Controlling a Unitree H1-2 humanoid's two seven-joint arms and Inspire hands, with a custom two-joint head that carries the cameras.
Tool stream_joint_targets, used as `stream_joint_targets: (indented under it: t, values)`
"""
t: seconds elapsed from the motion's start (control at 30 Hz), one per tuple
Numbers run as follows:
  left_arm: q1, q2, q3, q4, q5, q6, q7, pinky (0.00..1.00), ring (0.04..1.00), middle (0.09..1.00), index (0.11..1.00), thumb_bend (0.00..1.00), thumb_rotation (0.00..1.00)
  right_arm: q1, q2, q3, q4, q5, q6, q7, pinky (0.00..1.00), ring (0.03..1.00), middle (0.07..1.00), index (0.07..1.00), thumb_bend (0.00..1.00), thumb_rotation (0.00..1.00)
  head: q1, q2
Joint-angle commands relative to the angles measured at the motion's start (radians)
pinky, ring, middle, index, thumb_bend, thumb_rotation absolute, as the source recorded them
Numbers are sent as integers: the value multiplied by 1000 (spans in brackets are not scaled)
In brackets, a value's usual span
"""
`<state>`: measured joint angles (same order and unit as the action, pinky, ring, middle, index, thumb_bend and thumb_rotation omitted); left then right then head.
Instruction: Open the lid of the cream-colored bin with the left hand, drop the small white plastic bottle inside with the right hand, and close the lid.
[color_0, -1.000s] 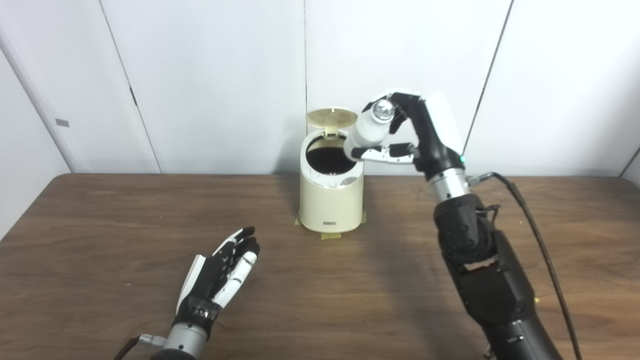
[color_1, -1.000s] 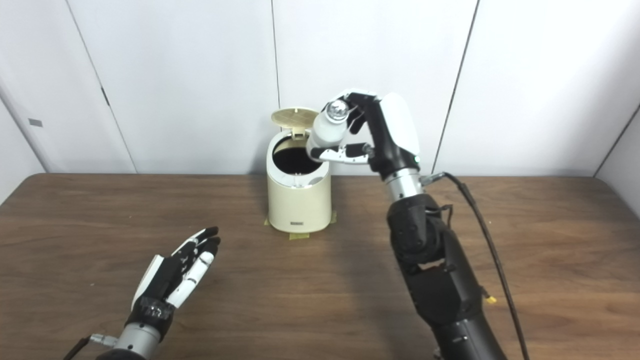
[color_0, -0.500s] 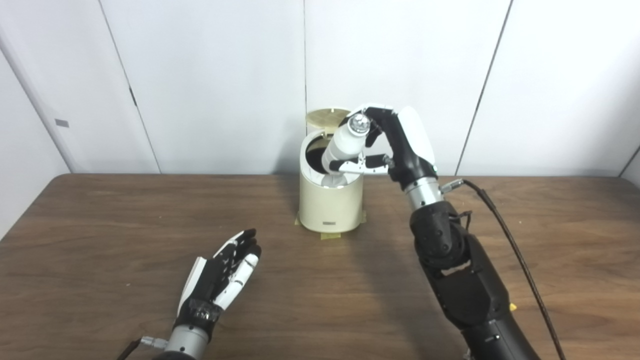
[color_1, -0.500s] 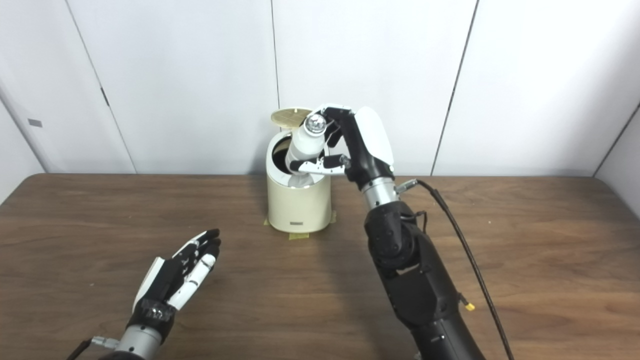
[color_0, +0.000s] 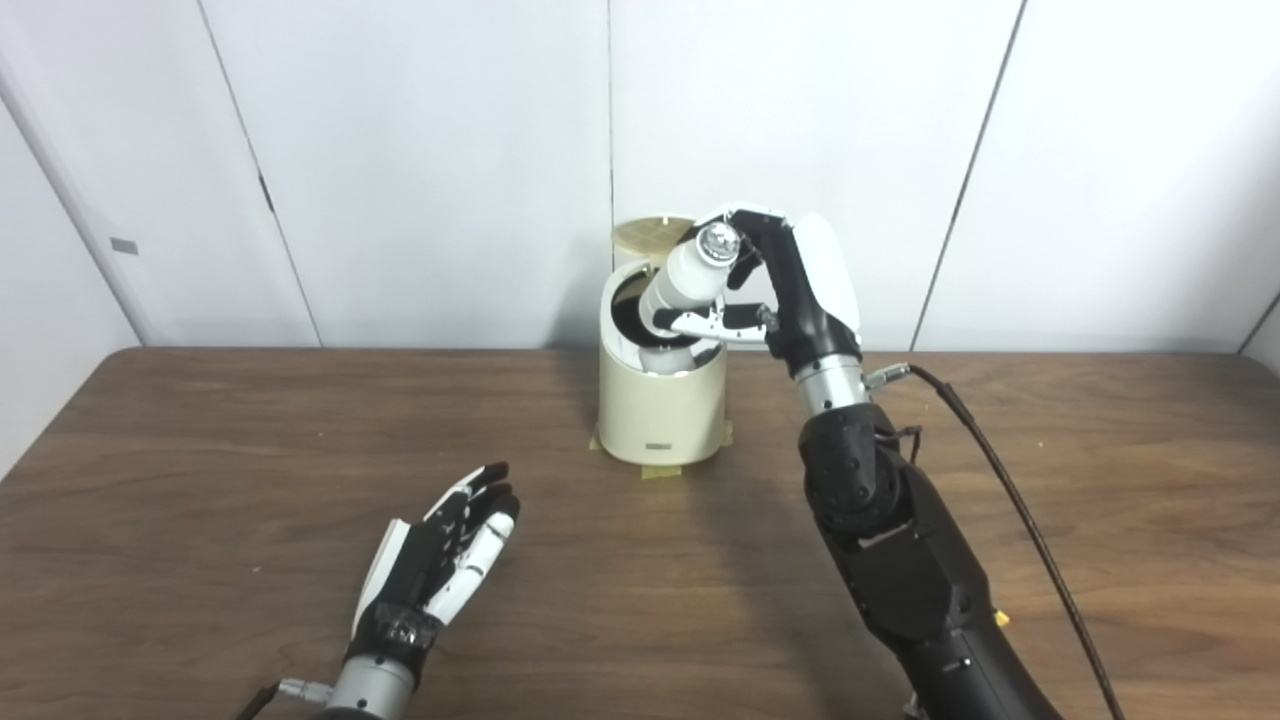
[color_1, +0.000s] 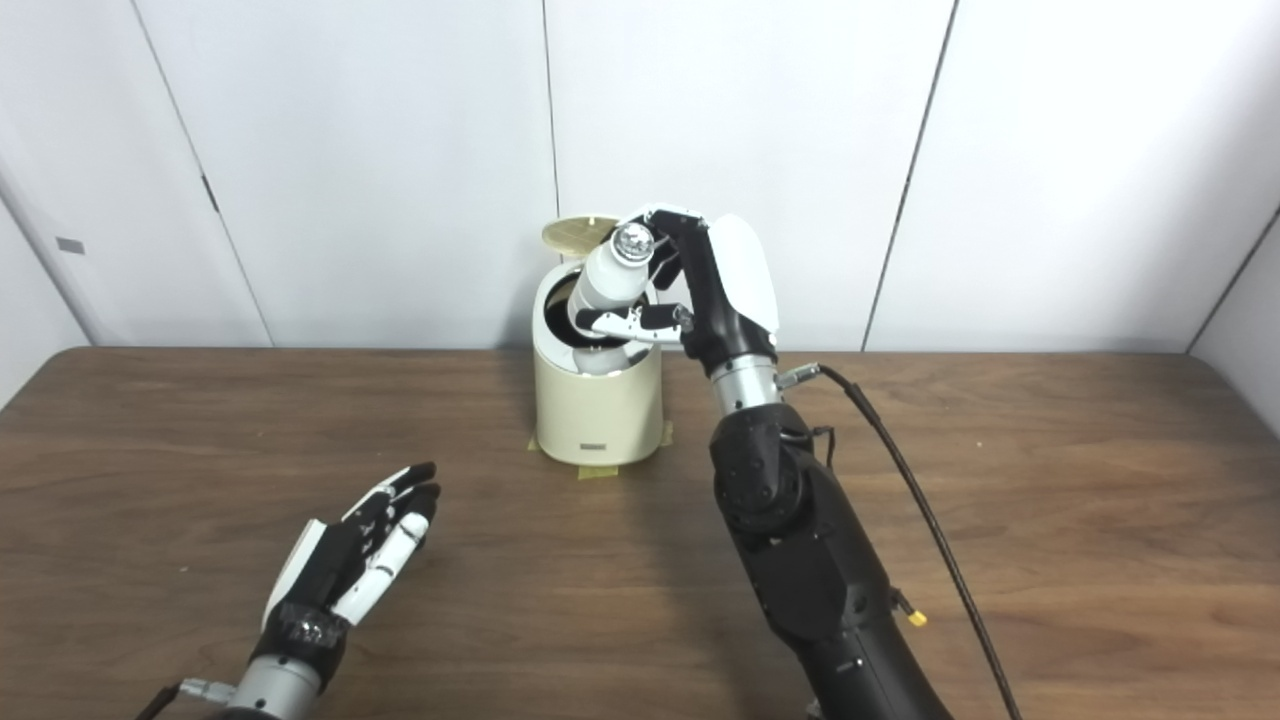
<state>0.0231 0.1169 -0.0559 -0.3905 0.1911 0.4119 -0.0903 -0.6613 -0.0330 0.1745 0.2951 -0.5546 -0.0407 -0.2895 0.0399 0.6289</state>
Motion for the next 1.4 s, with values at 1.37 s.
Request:
stream_joint_targets:
  t: [1.37]
  values:
    - [3, -4, 10, -51, -15, -18, 11, 826, 881, 884, 918, 536, 739, -69, 46, 13, 119, -26, -93, -176, 373, 424, 492, 494, 503, 0, -17, 21]
